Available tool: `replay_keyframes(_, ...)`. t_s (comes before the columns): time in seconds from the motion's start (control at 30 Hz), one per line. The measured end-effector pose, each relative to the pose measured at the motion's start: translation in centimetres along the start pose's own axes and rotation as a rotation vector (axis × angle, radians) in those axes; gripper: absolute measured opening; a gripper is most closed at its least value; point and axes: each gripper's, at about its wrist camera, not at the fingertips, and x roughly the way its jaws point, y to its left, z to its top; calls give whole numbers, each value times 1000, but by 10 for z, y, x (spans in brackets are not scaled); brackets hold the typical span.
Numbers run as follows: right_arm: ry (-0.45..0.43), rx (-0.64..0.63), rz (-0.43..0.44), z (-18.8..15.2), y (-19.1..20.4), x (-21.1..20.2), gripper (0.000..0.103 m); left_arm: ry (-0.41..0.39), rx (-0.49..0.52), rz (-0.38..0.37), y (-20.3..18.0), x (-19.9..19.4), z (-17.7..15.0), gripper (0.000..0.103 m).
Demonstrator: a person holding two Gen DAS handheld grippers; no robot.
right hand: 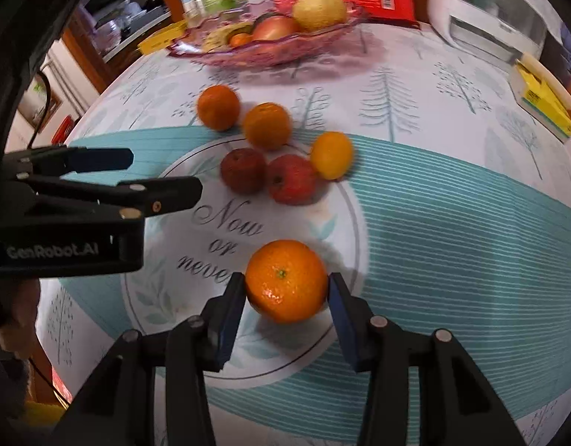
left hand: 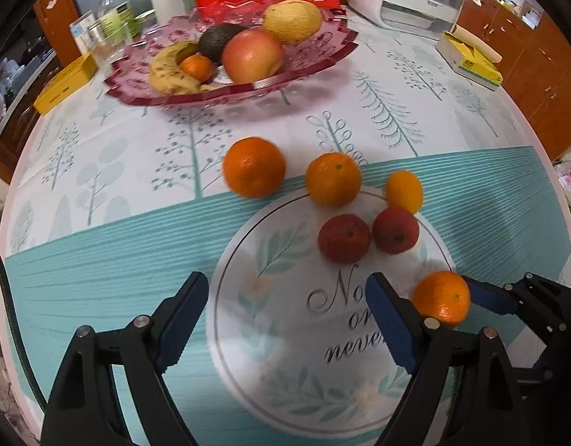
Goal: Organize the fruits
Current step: 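Grasp a red apple with the left tool while the right tool grasps an orange, then lift the red apple and orange over the pink glass bowl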
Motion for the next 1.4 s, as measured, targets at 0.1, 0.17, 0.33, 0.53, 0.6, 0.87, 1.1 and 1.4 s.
replay_keyframes(0.1, 0, 42, 5, 2, -13, -1, 46, -1, 23, -15, -5, 9, 6, 79)
replay_keyframes(0.17, -1, 64, 12, 3, -18, -1, 46, 9, 33, -29, -7, 16, 9, 74)
replay_keyframes(0.33, -6, 89, 14, 5, -24, -1, 46, 41, 36, -74, -11, 29, 16, 65)
replay_keyframes(0.53, -9, 100, 23, 8, -27, 1, 46, 56, 49, -91, -17, 38, 21, 54)
replay_keyframes(0.6, -9, 102, 25, 9, -27, 1, 46, 49, 55, -92, -19, 39, 22, 50)
replay_keyframes(0.87, -10, 105, 28, 10, -28, 3, 46, 36, 53, -119, -22, 40, 24, 33)
replay_keyframes(1.1, -7, 103, 22, 11, -27, 3, 45, 21, 20, -131, -12, 30, 18, 33)
replay_keyframes(1.4, -22, 71, 33, 9, -14, -8, 45, 1, -8, -110, -4, -1, -1, 32)
